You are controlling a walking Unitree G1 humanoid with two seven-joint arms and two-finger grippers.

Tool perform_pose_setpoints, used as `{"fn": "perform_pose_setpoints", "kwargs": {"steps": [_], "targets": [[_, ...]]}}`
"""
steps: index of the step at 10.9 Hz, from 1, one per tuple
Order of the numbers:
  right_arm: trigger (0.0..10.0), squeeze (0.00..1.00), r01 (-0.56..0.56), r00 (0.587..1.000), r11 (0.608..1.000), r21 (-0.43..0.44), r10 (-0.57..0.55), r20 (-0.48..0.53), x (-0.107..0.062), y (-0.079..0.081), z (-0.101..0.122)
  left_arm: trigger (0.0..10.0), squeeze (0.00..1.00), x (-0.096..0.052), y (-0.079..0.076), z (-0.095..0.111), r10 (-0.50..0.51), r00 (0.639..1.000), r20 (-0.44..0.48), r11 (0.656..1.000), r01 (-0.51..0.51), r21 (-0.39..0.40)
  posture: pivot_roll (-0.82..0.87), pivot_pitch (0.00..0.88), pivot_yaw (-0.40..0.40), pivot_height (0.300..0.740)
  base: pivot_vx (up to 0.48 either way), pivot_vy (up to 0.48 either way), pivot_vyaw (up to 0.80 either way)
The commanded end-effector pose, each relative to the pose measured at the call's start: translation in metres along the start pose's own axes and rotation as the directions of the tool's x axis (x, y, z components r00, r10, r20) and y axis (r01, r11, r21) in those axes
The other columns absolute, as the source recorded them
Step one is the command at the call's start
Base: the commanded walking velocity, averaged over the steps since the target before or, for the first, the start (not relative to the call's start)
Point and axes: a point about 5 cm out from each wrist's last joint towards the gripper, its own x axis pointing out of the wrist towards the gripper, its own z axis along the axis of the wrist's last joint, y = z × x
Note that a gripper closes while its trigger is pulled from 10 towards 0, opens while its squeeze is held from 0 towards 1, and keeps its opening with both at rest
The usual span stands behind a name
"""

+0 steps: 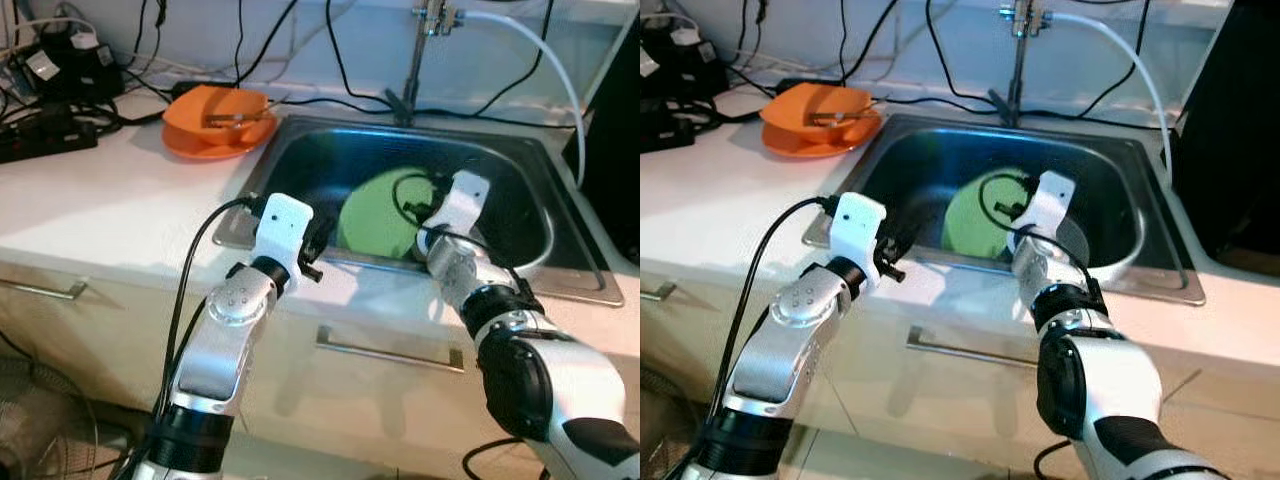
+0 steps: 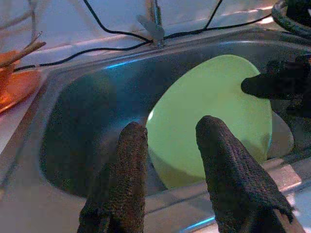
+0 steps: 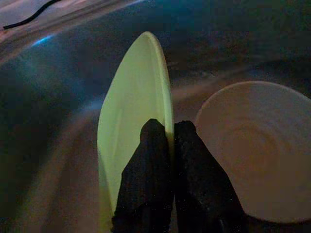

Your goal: Kitchen organization

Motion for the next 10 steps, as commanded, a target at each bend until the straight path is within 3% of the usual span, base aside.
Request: {"fn": "perform_pose_setpoints", "kwargs": {"steps": [1, 6, 7, 9, 10], "targets": [[10.0, 0.0, -0.006, 0.999, 1.0, 0.0, 0.006, 0.054, 0.001, 0.003, 0.016, 10.0, 0.0, -0.002, 0.002, 0.001, 0.0, 1.0, -0.007, 1.0, 0.0, -0.008, 0.26, 0.012, 0.004, 0.74, 0.0, 0.0, 0.0], [10.0, 0.0, -0.002, 1.0, 1.0, -0.013, 0.002, 0.031, 0.001, 0.002, 0.009, 10.0, 0.0, -0.003, -0.001, 0.001, -0.014, 0.999, -0.038, 0.997, 0.012, -0.071, 0.26, 0.001, 0.004, 0.74, 0.0, 0.0, 0.0], [10.0, 0.88, -0.006, 1.0, 1.0, -0.02, 0.006, 0.022, 0.001, 0.003, 0.007, 10.0, 0.0, -0.003, -0.002, 0.001, -0.018, 0.999, -0.041, 0.997, 0.015, -0.076, 0.27, 0.0, 0.003, 0.74, 0.0, 0.0, 0.0], [10.0, 0.91, -0.011, 1.0, 0.999, -0.032, 0.011, 0.011, 0.001, 0.003, 0.004, 10.0, 0.0, -0.003, -0.001, 0.001, -0.019, 0.999, -0.046, 0.997, 0.015, -0.081, 0.27, 0.003, 0.001, 0.74, 0.0, 0.0, 0.0], [10.0, 0.84, -0.015, 1.0, 0.999, -0.039, 0.015, 0.004, 0.001, 0.004, 0.002, 10.0, 0.0, -0.003, -0.001, 0.0, -0.017, 0.999, -0.049, 0.996, 0.013, -0.086, 0.27, 0.005, 0.001, 0.74, 0.0, 0.0, 0.0]]}}
